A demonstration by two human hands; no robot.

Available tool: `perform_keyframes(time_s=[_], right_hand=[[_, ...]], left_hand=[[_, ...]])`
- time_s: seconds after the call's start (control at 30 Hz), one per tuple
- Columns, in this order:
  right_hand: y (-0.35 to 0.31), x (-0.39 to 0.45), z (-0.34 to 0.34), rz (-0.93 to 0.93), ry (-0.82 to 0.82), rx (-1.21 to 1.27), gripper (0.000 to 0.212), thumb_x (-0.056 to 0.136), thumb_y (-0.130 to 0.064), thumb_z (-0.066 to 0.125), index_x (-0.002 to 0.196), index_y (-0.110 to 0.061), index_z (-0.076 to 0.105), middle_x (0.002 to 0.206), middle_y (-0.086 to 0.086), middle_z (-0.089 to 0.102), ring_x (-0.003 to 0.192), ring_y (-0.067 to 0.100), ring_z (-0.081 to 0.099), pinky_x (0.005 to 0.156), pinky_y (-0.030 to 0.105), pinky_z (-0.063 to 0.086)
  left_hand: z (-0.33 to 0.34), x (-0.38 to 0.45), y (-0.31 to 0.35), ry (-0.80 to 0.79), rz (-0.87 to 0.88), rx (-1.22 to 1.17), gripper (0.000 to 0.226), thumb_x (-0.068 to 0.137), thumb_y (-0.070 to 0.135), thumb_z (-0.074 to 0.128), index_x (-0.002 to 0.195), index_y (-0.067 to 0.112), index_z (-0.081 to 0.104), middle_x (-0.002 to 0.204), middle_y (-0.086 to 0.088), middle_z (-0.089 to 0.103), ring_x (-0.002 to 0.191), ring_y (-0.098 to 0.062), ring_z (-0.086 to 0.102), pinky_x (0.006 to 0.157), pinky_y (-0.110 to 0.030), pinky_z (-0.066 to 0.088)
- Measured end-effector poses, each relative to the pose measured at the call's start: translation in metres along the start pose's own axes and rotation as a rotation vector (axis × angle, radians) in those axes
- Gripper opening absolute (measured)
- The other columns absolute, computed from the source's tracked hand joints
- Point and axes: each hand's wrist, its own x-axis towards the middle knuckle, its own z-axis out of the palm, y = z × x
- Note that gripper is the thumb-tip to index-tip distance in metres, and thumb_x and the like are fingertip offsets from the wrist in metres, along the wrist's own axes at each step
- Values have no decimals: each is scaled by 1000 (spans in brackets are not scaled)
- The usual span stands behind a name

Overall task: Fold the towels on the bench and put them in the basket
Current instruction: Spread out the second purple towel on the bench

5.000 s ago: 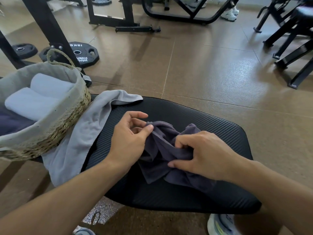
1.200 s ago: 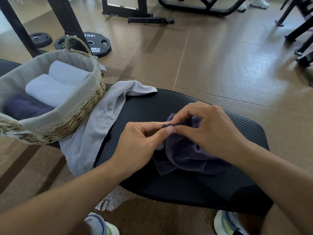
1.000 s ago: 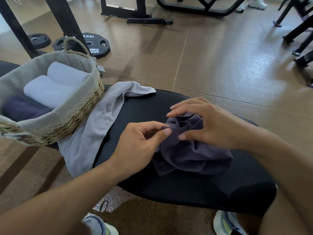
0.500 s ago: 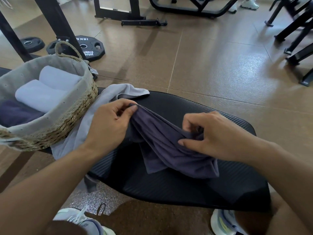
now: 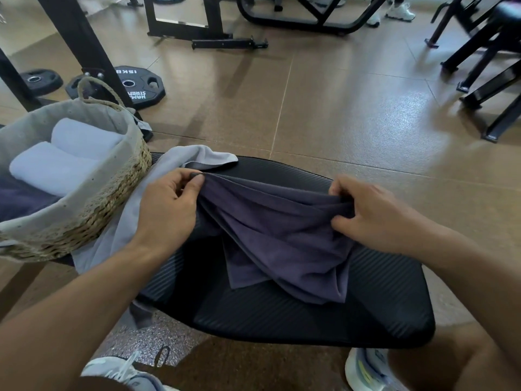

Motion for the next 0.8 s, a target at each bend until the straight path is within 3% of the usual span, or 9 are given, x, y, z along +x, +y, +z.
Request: perform_keyframes(time_s=[0.07,0.13,0.23,0.33,0.4,0.53,0.67,0.73,0.8], right_hand=[[-3,0,-3,32,138,115,27,77,-14,65,92,-29,48,77,-10,61,68,6,53,63,21,38],[-6,0,-5,81,258,198,30,78,-15,65,96,-32,49,83,-11,64,73,2,55,62,11,38],[-8,-1,-9,131,395,252,29,77,-13,66,93,-31,50,94,-13,67,86,0,59,67,4,37],[-5,0,-8,122,477,320,31,77,-7,65,91,-33,55,102,-14,69,96,7,66,86,24,51],[-5,0,-7,93,498,420,35,82,0,65,93,-33,62,98,-12,73,94,7,70,88,32,56],[-7,0,-8,8,391,604,29,91,2,67,98,-26,63,98,-10,78,92,4,73,76,15,54],[5,-2,-16,-97,51,566,10,92,-29,69,88,-34,76,113,-12,76,108,14,72,92,32,58],[9,-5,-20,-122,-47,524,29,91,-53,62,84,-28,75,120,-11,72,112,16,69,95,33,54],[9,-8,-22,-109,9,419,36,90,-55,60,79,-23,72,115,-12,71,109,10,67,93,31,52]], left_hand=[[1,2,-4,4,-27,-13,21,99,22,62,82,34,66,78,10,70,68,3,60,77,-27,56],[1,3,-7,-12,-60,-31,13,92,38,63,83,35,70,82,1,74,79,-17,69,86,-47,59],[1,4,-13,-18,-100,-44,13,84,50,57,83,49,70,86,-3,75,92,-33,71,89,-57,57],[0,7,-16,4,-156,-81,22,77,59,57,86,45,71,87,0,76,95,-32,71,90,-56,57],[0,10,-19,9,-175,-107,25,77,59,57,87,42,72,89,0,77,95,-32,72,91,-56,57],[0,16,-25,32,-221,-146,30,76,59,59,90,36,73,92,-1,77,97,-31,72,92,-56,57],[-1,22,-24,52,-257,-162,19,92,41,62,83,29,73,85,0,74,82,-22,66,85,-47,61],[-7,31,-29,72,-259,-169,18,90,40,62,80,32,74,84,1,73,80,-19,62,86,-49,60],[-12,37,-32,70,-251,-168,18,87,41,60,80,36,75,84,1,73,80,-18,61,90,-57,55]])
